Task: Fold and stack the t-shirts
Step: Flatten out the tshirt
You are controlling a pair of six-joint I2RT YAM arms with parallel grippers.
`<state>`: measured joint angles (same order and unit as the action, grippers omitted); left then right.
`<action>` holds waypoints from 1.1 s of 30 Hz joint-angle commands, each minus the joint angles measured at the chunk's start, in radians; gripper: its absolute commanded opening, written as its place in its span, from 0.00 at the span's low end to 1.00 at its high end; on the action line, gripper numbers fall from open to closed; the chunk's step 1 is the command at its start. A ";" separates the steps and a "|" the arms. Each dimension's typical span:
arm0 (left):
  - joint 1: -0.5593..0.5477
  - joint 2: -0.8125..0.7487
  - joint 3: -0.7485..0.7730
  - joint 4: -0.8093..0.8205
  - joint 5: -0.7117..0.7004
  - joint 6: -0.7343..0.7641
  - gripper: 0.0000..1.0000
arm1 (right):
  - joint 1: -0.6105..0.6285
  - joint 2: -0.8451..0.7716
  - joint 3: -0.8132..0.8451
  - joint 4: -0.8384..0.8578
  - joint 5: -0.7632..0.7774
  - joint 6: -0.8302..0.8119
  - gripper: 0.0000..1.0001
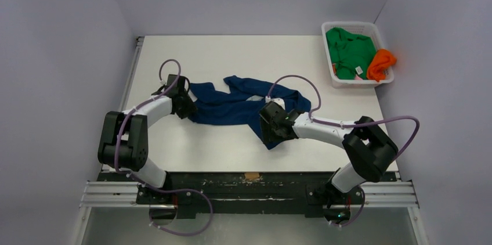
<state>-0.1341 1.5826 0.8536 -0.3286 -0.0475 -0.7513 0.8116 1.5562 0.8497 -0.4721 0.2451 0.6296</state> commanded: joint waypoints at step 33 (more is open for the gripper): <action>-0.101 -0.825 0.248 -0.196 -0.127 0.154 0.00 | -0.003 -0.639 0.344 0.381 0.697 -0.375 0.00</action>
<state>-0.2344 0.8742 1.0199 -0.4679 -0.1375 -0.6502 0.8112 0.9600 1.1023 -0.2165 0.9047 0.4549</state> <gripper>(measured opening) 0.035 0.009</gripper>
